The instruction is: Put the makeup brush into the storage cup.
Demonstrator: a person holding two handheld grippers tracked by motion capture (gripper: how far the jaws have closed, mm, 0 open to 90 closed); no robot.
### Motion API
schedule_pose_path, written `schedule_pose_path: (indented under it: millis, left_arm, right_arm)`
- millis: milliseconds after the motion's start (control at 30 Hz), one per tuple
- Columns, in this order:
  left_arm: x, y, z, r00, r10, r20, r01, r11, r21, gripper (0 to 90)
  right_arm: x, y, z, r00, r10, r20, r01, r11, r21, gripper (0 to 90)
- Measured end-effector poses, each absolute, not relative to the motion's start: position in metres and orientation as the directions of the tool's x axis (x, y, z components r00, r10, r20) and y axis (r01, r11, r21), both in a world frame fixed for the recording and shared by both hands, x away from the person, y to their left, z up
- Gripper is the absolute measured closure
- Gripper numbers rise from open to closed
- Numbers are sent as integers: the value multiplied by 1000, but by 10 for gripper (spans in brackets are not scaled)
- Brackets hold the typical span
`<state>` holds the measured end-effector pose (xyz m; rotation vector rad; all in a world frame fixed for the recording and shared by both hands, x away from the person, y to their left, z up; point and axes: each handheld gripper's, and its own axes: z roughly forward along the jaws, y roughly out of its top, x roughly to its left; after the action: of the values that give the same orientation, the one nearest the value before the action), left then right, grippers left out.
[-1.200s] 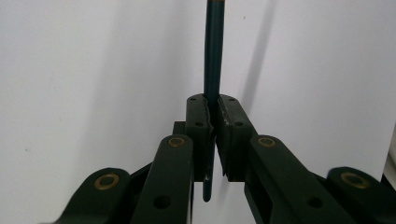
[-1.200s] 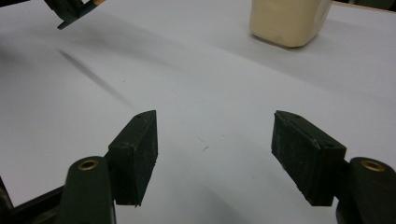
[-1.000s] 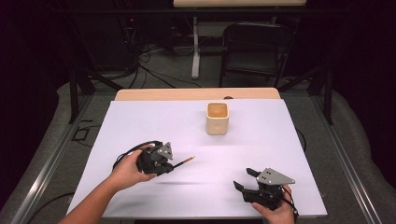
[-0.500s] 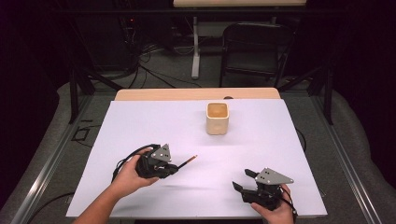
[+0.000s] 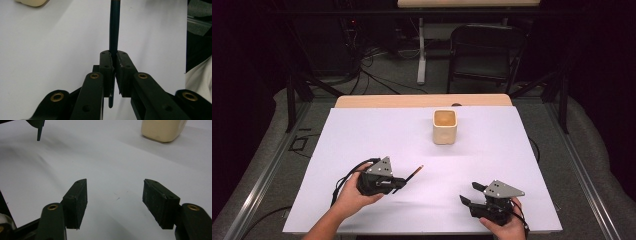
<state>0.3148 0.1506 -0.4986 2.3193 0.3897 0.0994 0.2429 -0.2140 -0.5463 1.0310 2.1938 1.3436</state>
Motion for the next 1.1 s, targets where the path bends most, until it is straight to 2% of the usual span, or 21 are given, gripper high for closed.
schedule_pose_path:
  millis: [400, 1100]
  left_arm:
    - [308, 157, -501, 933, 348, -89, 276, -534, 799, 837]
    - [297, 156, -511, 923, 369, -113, 278, -432, 858, 837]
  right_arm:
    - [243, -214, -546, -666, 744, 59, 391, 280, 877, 362]
    - [243, -212, -546, -669, 742, 54, 380, 278, 882, 362]
